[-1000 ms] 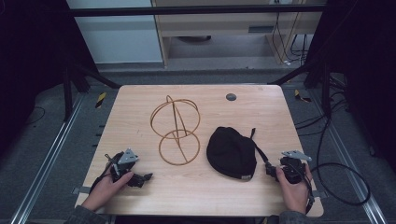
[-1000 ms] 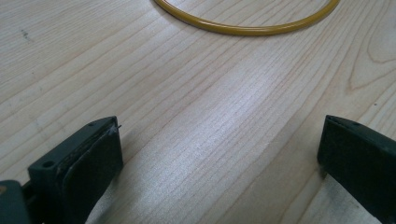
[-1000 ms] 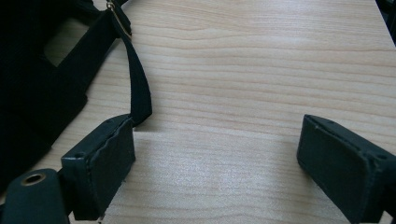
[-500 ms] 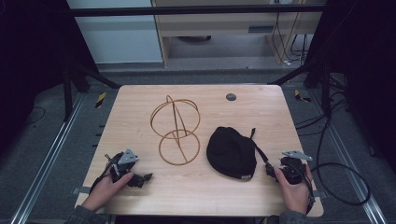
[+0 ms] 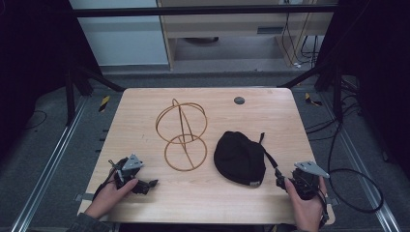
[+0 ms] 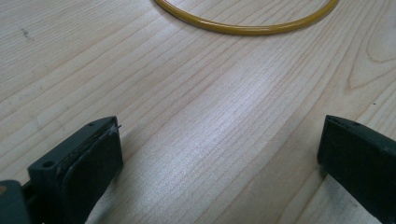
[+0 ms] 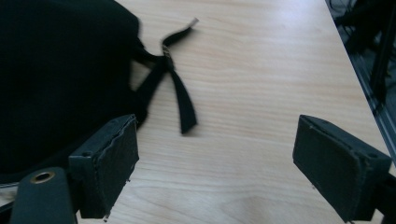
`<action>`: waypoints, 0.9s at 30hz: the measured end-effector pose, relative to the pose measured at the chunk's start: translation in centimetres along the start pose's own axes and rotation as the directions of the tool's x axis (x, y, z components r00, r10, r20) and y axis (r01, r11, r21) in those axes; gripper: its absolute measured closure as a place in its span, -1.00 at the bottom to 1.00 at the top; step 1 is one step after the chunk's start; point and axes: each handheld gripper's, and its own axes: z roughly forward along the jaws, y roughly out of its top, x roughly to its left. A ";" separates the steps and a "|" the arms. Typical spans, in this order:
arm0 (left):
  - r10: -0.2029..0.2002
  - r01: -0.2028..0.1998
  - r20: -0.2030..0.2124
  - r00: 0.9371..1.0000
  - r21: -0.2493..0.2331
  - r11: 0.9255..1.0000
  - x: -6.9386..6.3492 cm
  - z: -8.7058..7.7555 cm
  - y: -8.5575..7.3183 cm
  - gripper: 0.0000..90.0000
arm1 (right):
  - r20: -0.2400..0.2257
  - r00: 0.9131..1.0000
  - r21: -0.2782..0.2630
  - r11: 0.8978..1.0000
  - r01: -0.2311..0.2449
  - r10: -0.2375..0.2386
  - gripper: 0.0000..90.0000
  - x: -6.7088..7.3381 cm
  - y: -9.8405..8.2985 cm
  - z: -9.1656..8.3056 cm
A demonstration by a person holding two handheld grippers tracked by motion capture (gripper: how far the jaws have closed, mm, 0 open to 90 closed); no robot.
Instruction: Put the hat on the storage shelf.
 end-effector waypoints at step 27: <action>-0.002 0.002 0.001 1.000 0.000 1.000 -0.1 0.0 0.0 -1.00 | -0.266 0.894 0.192 0.889 0.417 -0.361 -0.63 6.8 11.4 -0.6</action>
